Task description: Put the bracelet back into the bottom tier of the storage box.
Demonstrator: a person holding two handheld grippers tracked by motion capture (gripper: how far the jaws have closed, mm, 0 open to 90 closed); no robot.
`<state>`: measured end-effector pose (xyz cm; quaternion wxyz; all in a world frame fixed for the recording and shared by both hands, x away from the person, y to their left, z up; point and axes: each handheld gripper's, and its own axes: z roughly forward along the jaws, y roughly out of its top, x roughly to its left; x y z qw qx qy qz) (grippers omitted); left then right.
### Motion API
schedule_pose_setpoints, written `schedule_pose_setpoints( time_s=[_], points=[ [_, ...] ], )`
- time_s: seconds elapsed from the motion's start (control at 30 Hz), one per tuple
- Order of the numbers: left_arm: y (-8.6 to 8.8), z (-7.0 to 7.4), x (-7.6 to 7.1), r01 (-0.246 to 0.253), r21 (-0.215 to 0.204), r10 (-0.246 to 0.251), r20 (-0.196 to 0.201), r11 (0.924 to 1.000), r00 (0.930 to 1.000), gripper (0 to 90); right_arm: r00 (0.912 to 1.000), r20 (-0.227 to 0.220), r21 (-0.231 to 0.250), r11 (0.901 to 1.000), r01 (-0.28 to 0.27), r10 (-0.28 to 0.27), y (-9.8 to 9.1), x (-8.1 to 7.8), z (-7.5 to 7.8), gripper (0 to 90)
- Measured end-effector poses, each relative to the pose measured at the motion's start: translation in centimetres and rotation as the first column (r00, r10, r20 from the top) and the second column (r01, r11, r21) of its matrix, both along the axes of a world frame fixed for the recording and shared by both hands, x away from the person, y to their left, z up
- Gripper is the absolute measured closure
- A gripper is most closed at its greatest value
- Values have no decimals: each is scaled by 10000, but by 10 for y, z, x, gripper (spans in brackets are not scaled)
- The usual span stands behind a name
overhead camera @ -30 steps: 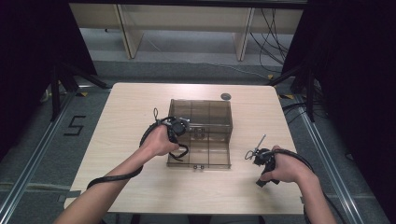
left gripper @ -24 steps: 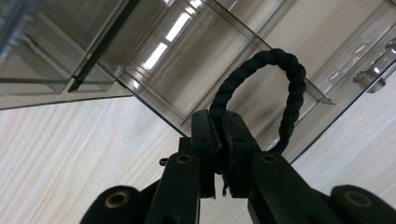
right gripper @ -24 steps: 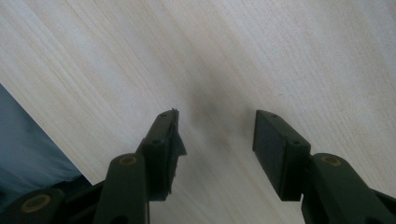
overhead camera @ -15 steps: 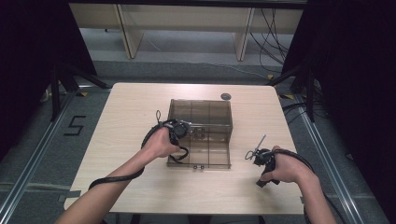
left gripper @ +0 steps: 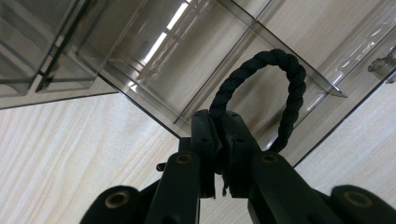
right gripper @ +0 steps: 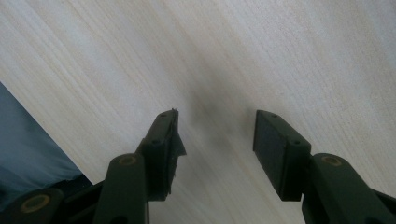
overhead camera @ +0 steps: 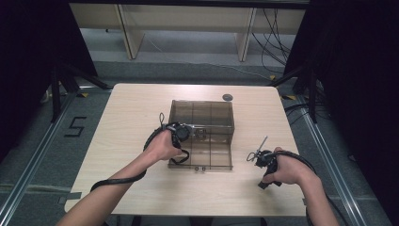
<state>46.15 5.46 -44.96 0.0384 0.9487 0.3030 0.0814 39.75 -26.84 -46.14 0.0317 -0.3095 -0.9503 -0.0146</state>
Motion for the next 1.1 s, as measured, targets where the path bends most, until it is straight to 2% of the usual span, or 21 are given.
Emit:
schedule_pose_setpoints(
  time_s=[0.23,0.33,0.4,0.47,0.77,0.9,0.93,1.1],
  points=[
    [-3,-4,-1,-86,-72,86,44,9999,10000,844,10000,-18,-36,10000,-9,9,0,0,0,510],
    [-4,-4,0,20,72,-19,-109,10000,9999,843,10000,-20,-37,10000,-5,5,0,0,0,510],
    [-5,-6,-1,-58,-24,58,1,10000,10000,843,10000,2,-79,9999,73,-73,0,-1,1,510],
    [-5,-6,0,80,140,-78,-106,9999,9999,844,9999,-31,-48,9999,102,-102,0,-1,1,510],
    [-7,-8,0,90,198,-86,-185,9998,9998,843,10000,-10,-66,10000,64,-64,0,-1,1,509],
    [-8,-10,0,3,126,-1,-123,9999,9999,843,9999,8,-64,9999,107,-107,0,-1,1,510],
    [-8,-12,0,-7,52,7,-6,10000,10000,843,10000,-21,-53,9999,97,-97,0,-1,1,510],
    [-9,-12,1,-23,118,24,-146,9999,9999,843,9999,-35,-47,9999,94,-94,0,-1,1,509]
  ],
)
